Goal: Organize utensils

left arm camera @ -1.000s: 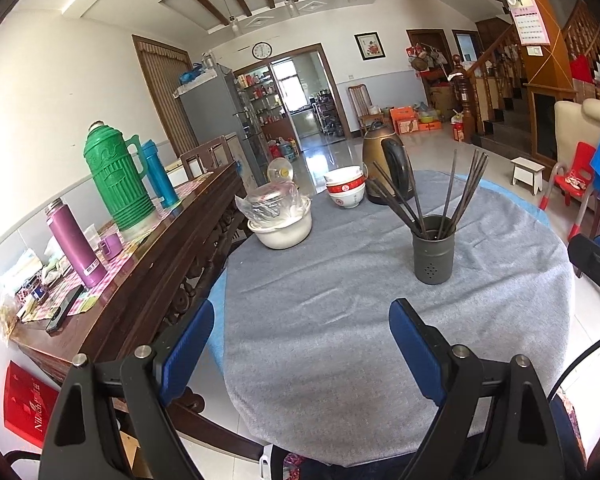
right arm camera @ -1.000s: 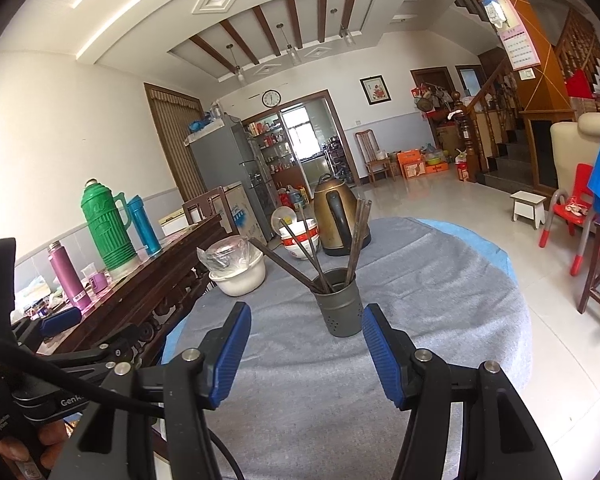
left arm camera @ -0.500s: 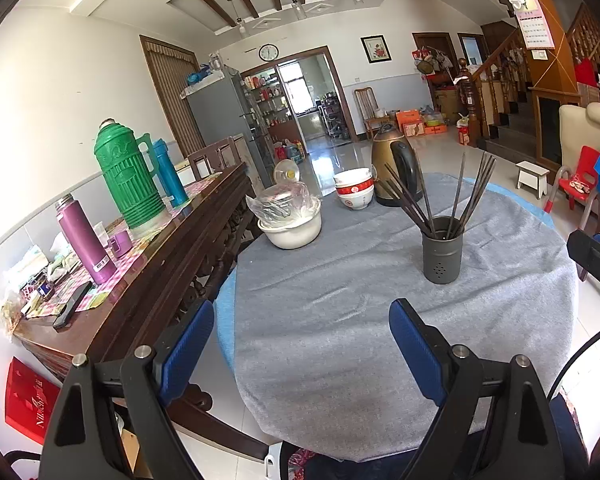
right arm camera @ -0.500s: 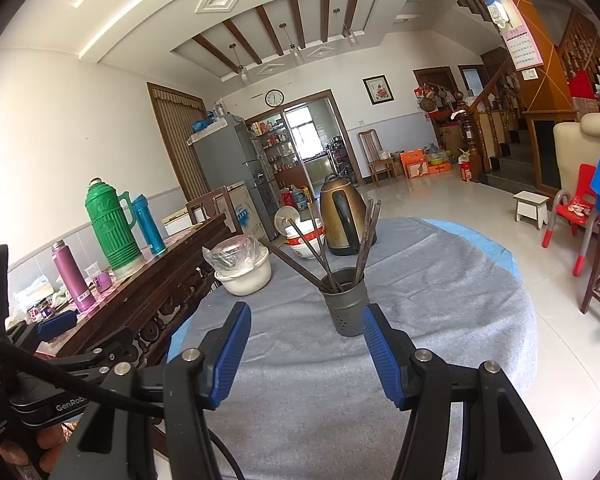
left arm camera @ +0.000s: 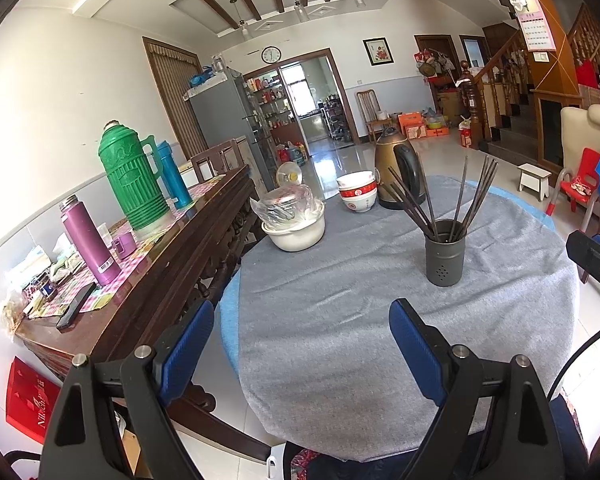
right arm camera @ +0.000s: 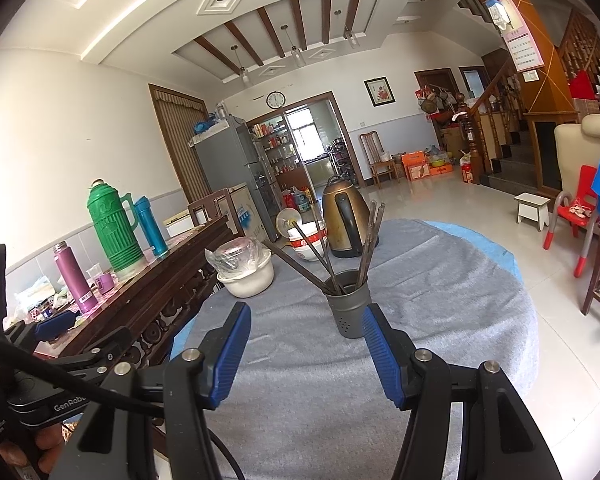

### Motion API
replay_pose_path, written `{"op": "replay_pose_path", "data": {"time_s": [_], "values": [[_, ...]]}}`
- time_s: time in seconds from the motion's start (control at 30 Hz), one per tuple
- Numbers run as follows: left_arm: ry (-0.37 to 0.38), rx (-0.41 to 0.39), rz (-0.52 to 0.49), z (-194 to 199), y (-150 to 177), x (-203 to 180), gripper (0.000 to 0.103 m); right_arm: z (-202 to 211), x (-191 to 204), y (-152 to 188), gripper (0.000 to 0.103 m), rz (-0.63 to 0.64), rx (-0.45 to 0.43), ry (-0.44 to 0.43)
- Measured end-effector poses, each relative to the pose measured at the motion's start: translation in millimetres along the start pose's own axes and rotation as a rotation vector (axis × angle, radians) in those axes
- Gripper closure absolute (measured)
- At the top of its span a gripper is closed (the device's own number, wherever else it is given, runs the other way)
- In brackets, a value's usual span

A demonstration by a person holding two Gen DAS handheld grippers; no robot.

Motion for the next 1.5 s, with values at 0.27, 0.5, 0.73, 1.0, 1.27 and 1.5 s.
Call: {"op": "replay_pose_path", "data": {"time_s": [0.27,0.5,0.73,1.0,1.27,1.5], "values": [[-0.004,-0.005,0.0,3,1,1,0.014,1,5,-1,0.041,0.003,-0.004,-0.003],[-0.005,-0.004,0.007,4,2,4,0.014,1,6,0,0.041,0.005,-0.002,-0.003],[-0.008,-0.004,0.008,4,3,4,0.014,1,7,0,0.041,0.004,-0.002,-0.004],[-0.013,0.001,0.025,4,11,11,0.014,-2,17,3,0.041,0.022,0.0,-0.011],[-0.02,0.002,0.036,5,12,15,0.014,-1,19,3,0.041,0.031,-0.006,-0.013],[-0.021,0.007,0.04,4,13,17,0.014,-1,19,3,0.041,0.032,-0.006,-0.011]]}}
Point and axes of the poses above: each gripper's, at about its wrist camera, not at the fingertips, and z roughly against the way its jaws point, x to its left, y to its underside, the point moved 9 cm from there along -z, roughly the way its jaws point, and after that the axes turned 7 degrees about -z, right-handed, at the moved point
